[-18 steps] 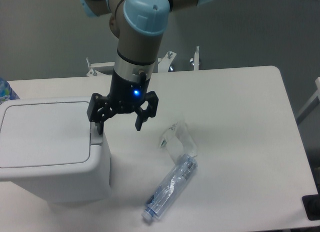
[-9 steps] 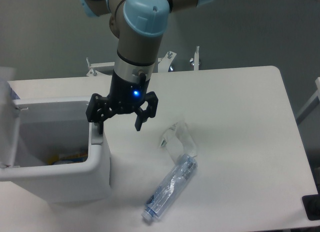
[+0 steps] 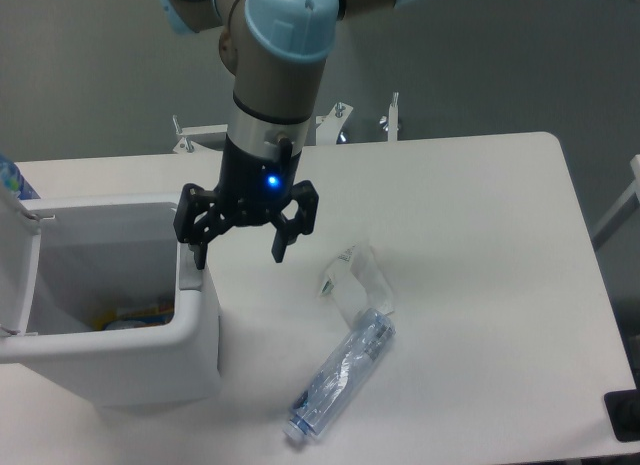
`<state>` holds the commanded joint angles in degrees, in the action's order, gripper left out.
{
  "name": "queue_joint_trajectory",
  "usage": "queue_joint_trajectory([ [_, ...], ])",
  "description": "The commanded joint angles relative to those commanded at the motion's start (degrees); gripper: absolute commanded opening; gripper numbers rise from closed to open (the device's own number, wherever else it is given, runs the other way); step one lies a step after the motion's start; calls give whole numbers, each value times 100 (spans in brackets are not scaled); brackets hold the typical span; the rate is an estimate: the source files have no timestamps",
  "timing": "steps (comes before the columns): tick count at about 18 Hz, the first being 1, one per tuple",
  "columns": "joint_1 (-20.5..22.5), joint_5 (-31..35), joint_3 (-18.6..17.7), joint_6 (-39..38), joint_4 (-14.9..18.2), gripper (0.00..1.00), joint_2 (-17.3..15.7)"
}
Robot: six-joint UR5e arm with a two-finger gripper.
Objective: Open the trash can
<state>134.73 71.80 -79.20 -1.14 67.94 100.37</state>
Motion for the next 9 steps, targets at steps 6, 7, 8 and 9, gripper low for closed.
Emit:
queue_joint_trajectory([
  [6,641,1010,151,729,0,100,-26],
  [7,799,1229,151,886,-44,100,-35],
  [8,983,1397,159,1105,-70,100,-26],
  [9,1142,1520,159,1299,-79,100,-18],
])
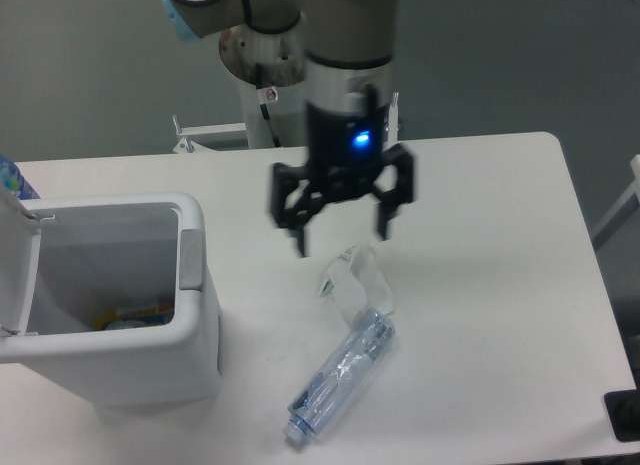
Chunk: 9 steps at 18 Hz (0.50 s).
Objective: Open the trash can
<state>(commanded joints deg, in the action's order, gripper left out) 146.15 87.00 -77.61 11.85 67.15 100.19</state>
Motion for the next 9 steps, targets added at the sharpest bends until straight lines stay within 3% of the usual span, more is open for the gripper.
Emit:
queue_joint_trajectory([
  [3,492,159,-17,589,0,100,0],
  [9,1222,677,-228,2591,61,100,18],
])
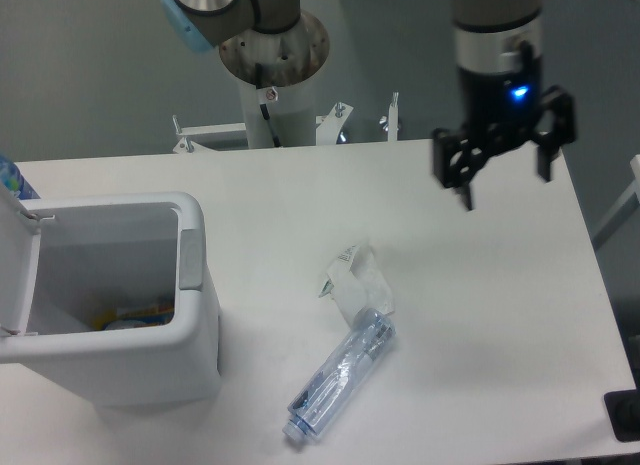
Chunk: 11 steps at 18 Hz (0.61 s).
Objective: Open the trash can
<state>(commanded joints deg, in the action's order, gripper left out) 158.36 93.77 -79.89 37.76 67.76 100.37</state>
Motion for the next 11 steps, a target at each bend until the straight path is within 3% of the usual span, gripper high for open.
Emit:
queue_joint_trajectory([
  [7,888,-34,-439,2400,-8,100,-26],
  [11,1152,-52,-458,2991,-52,100,-26],
])
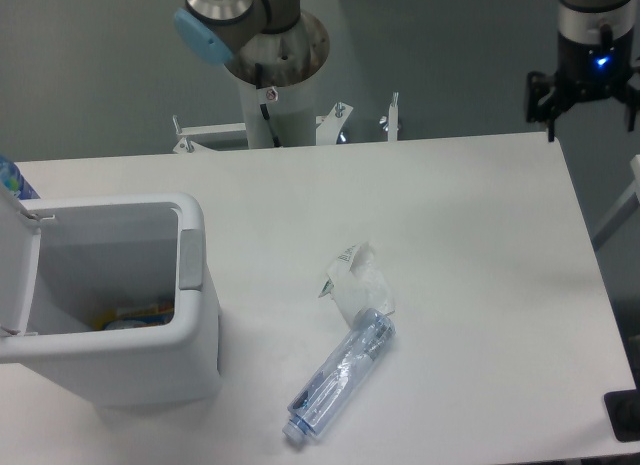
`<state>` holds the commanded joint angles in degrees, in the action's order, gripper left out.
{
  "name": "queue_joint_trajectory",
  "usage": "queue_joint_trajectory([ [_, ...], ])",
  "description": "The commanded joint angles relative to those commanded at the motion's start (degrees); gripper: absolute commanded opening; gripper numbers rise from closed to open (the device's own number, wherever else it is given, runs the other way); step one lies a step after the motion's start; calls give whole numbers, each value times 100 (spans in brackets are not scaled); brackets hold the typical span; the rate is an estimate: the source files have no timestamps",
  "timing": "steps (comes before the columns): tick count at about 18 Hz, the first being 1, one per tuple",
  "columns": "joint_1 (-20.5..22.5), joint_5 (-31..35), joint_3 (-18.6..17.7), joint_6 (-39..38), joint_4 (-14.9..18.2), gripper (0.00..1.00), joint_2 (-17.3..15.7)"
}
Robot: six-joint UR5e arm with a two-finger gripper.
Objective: Open the trash can
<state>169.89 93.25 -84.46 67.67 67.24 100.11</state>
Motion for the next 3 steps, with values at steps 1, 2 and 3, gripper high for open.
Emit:
queue_joint_trajectory([
  [1,35,0,0,18,-9,100,-9],
  [2,62,0,0,18,-9,100,-9],
  [3,71,0,9,18,-18,100,0],
])
